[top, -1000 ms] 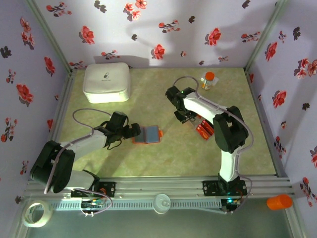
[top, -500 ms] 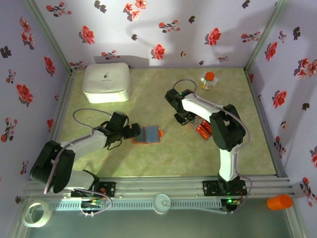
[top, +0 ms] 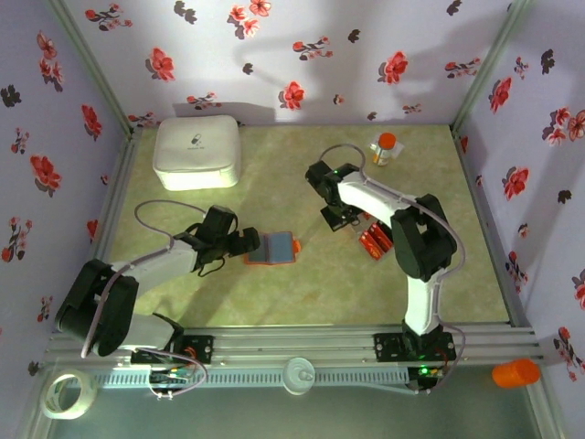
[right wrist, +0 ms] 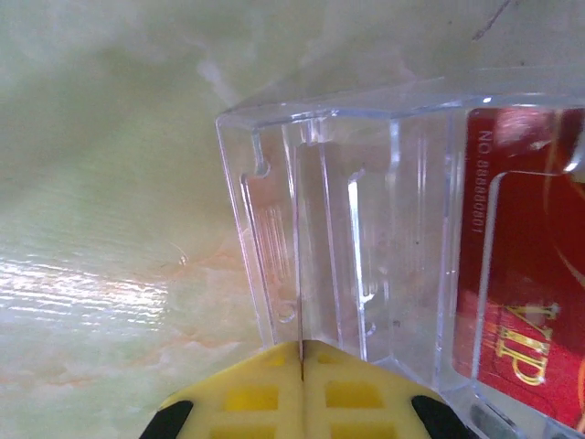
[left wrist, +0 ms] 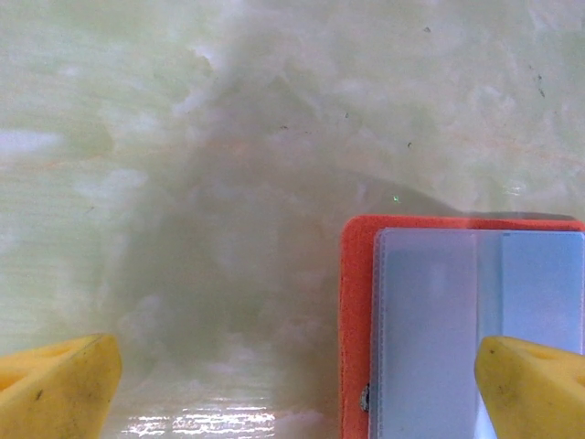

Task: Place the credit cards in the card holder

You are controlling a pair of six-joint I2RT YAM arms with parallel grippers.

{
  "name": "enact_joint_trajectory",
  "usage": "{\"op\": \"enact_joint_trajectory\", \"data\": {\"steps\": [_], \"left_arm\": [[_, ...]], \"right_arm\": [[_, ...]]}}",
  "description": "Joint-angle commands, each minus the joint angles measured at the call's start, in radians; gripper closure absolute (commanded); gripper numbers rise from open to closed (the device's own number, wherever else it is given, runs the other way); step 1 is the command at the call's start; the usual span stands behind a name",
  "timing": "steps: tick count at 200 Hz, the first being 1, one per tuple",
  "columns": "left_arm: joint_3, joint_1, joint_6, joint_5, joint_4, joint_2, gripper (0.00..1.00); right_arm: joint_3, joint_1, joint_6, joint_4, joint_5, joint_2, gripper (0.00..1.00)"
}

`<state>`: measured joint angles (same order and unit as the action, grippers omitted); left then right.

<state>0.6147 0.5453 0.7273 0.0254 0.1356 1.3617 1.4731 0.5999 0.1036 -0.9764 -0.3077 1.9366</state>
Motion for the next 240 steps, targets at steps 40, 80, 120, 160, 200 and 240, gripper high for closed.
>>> {"op": "enact_joint_trajectory", "data": {"steps": [40, 80, 120, 160, 200, 240], "left_arm": [[0.058, 0.009, -0.025, 0.027, 0.051, -0.003, 0.0], [0.078, 0.01, -0.053, 0.036, 0.088, 0.0, 0.0], [0.103, 0.035, -0.09, 0.079, 0.145, 0.01, 0.0], [0.124, 0.07, -0.111, 0.129, 0.187, 0.04, 0.0], [0.112, 0.083, -0.102, 0.166, 0.203, 0.054, 0.0], [0.097, 0.085, -0.087, 0.192, 0.21, 0.062, 0.0]], "right_arm": [[0.099, 0.021, -0.01, -0.058, 0.041, -0.127, 1.0], [0.077, 0.03, 0.077, 0.042, 0.224, -0.223, 1.0], [-0.132, 0.028, 0.315, 0.428, 0.529, -0.33, 1.0], [-0.431, 0.03, 0.651, 1.002, 0.727, -0.335, 1.0], [-0.596, 0.044, 0.794, 1.346, 0.745, -0.294, 1.0], [-0.677, 0.063, 0.877, 1.538, 0.751, -0.227, 1.0]]}}
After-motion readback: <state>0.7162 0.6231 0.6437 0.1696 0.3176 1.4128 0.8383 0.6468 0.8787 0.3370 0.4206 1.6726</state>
